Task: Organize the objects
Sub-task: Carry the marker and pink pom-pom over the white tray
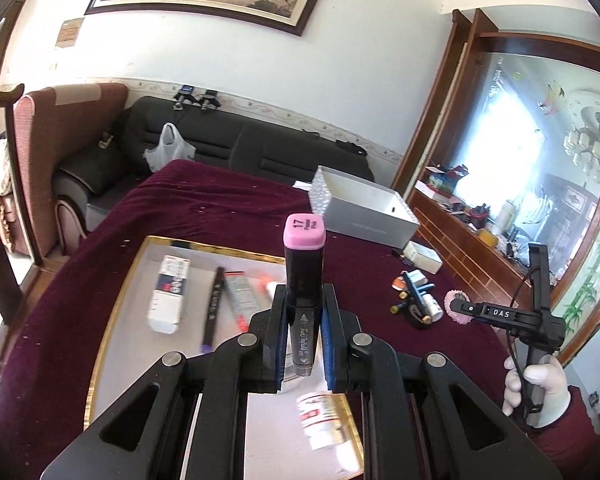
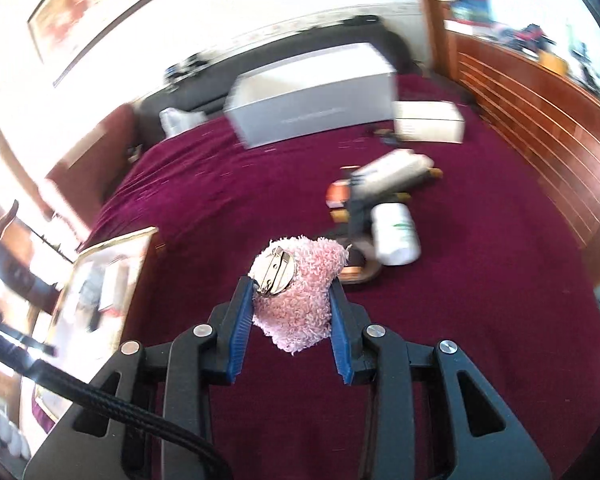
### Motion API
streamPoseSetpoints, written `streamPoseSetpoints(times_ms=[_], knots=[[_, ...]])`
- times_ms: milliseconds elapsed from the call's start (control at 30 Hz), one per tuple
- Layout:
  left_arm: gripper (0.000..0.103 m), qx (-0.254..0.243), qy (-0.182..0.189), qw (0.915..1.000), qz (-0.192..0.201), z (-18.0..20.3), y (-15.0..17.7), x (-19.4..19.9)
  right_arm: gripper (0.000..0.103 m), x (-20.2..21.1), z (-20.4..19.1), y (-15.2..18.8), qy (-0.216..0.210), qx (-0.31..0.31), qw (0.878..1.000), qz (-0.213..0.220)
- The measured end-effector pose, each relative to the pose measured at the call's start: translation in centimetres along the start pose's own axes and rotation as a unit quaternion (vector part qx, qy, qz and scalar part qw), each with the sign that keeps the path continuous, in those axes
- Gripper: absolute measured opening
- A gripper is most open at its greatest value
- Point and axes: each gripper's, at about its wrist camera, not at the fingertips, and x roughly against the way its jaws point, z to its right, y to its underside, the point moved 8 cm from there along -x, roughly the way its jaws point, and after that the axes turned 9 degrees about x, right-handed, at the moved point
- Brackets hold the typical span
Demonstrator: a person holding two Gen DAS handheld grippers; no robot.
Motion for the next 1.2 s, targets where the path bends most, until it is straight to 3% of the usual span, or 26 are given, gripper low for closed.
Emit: streamPoseSetpoints(times_ms=[300,667,900,1200], knots=[[0.012,-0.001,-0.048,0.9988,-0.011,-5.2,0.1,1.5,0.033,-2.6,-11.3,0.3,-0.078,0.087,0.993,-0.026],[0.012,-0.052,-0.109,0.9886,-0.090,-9.8,0.9,-0.6,0.033,-6.1,-23.9,2.8,-0.155,0.178,0.969,-0.070],[0.012,-0.055,-0.110,0.9841,-0.128,-11.4,1.4,-2.4,0.034,-8.7,-27.8,5.2,-0.165,0.209,0.958,-0.105],[0.012,-0.042,-0.105,0.9807,-0.159,-11.9,0.8,-5.7,0.034,-10.8,-29.0,6.1,-0.155,0.219,0.955,-0.127]])
